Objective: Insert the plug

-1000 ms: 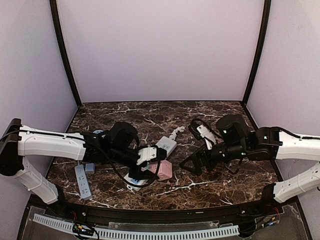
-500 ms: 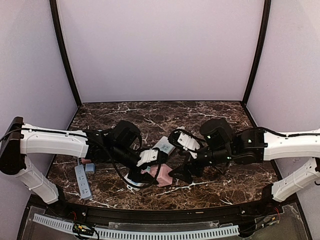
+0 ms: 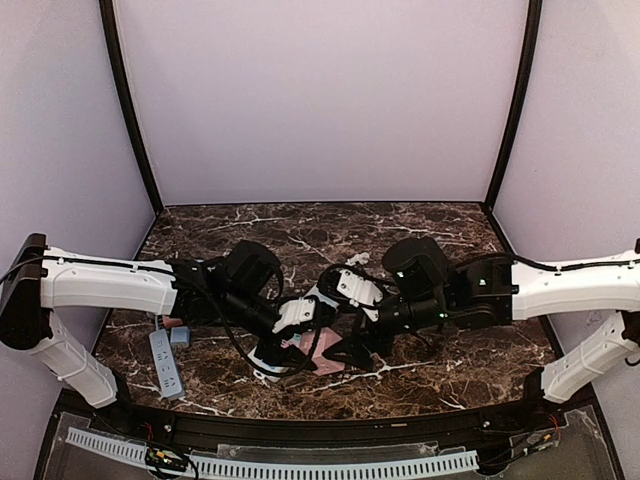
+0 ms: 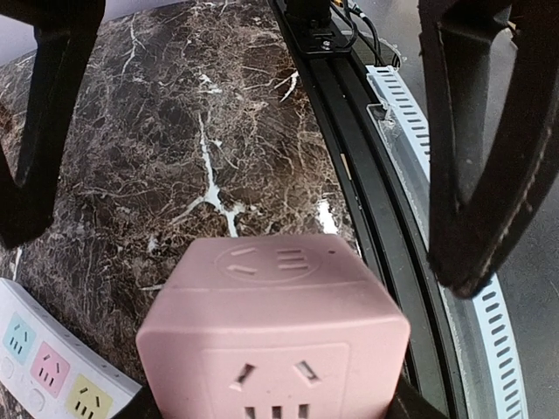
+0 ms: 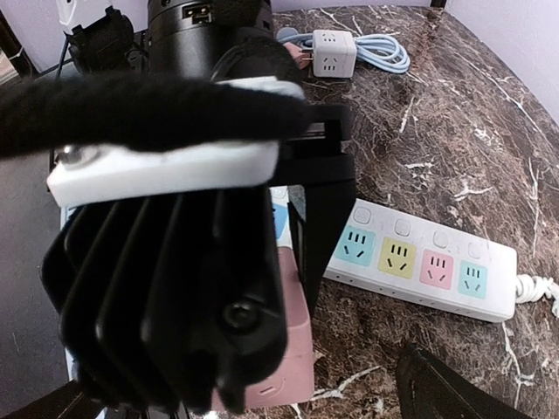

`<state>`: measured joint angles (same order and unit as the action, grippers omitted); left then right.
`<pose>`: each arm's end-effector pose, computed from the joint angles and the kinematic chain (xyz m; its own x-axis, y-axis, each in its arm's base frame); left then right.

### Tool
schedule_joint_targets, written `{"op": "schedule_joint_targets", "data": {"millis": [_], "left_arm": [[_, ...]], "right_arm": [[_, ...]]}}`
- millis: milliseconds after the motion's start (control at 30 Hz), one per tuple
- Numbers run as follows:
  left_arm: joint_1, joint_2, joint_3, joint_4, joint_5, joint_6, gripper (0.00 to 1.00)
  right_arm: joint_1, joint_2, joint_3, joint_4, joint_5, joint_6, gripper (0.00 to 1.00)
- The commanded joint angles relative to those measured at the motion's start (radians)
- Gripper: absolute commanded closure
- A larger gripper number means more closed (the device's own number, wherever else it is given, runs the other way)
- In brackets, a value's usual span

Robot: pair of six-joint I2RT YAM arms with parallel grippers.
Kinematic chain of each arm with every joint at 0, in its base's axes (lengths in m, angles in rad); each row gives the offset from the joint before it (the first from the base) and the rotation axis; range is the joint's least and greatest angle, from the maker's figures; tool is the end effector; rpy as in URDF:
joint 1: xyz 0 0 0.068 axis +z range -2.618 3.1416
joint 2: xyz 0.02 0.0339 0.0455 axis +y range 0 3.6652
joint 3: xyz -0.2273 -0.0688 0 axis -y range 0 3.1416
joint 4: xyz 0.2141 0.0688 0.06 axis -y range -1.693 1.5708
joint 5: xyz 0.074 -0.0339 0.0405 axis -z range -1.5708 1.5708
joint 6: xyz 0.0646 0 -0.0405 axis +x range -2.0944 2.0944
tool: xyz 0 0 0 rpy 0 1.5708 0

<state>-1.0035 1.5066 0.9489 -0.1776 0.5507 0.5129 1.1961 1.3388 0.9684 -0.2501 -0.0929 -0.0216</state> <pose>0.1405 -0.2834 0.1914 0.1409 0.5570 -0.8184 0.9848 -0.1638 0.0581 0.1048 0.2828 0.2327 -0.1921 -0.5473 -0.8146 -0.9586 0.2824 0.0364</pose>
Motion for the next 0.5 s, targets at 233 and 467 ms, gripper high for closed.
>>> {"op": "schedule_joint_targets", "data": {"millis": [233,467], "left_arm": [[0.025,-0.05,0.0,0.03,0.113,-0.028,0.71],[0.034,-0.066,-0.017,0.076,0.135,-0.061,0.71]], "right_arm": [[0.043,0.057,0.015,0.074,-0.059,-0.07,0.05],[0.055,0.081,0.02,0.094,-0.028,-0.075,0.12]]}}
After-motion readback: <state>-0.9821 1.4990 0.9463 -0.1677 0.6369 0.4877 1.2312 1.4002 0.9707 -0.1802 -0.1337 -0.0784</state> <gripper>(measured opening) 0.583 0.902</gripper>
